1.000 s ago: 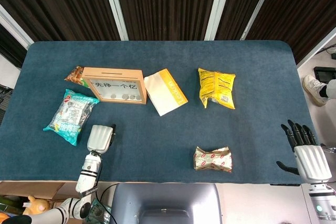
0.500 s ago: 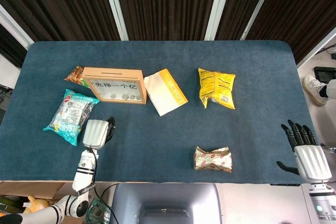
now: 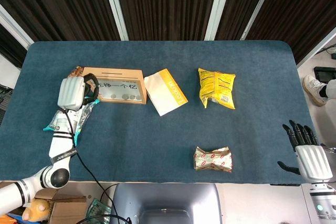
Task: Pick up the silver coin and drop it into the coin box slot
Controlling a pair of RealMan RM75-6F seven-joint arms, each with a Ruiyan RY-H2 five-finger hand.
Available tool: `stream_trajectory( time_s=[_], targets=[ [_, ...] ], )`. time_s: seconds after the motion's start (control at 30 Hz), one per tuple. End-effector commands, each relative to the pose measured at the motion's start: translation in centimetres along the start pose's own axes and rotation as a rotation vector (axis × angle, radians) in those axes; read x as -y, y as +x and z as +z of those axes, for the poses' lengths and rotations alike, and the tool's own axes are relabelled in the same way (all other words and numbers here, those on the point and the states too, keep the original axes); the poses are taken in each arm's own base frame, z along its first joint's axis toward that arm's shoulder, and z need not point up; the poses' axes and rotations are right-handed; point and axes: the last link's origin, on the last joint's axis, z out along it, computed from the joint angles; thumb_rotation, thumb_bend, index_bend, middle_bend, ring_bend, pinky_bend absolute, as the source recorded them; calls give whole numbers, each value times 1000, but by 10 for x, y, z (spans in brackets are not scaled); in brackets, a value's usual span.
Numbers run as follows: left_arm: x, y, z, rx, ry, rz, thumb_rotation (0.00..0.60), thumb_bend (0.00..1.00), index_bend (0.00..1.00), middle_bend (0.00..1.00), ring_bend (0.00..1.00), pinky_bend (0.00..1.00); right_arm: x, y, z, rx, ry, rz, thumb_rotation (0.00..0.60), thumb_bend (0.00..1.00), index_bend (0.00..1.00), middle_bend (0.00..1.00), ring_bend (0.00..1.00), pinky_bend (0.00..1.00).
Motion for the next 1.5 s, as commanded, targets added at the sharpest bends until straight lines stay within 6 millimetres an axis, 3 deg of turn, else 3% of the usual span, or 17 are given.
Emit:
stream_trajectory(
  time_s=[0.03,0.13,0.3,0.7,1.5],
  targets=[
    [-6,9,9,-7,-1,8,600,672,720,1000,1000,1000,-1,0,1,2,-2,2,600,172,0,0,0,0],
    [-13,14,22,-11,16,8,600,670,723,1000,1000,1000,-2,0,2,10,-7,6,600,172,0,0,0,0],
    [-33,5,44,16,-10,66,600,680,726,1000,1000,1000,-5,2,3,16,-9,20,600,172,0,0,0,0],
    [-35,-12,73,63,1,131,600,676,729,1000,1000,1000,-11,6,3,4,-29,34,600,172,0,0,0,0],
    [-37,-21,76,106,-31,223,600,669,739,1000,1000,1000,-14,7,3,5,-36,40,600,172,0,0,0,0]
  ],
)
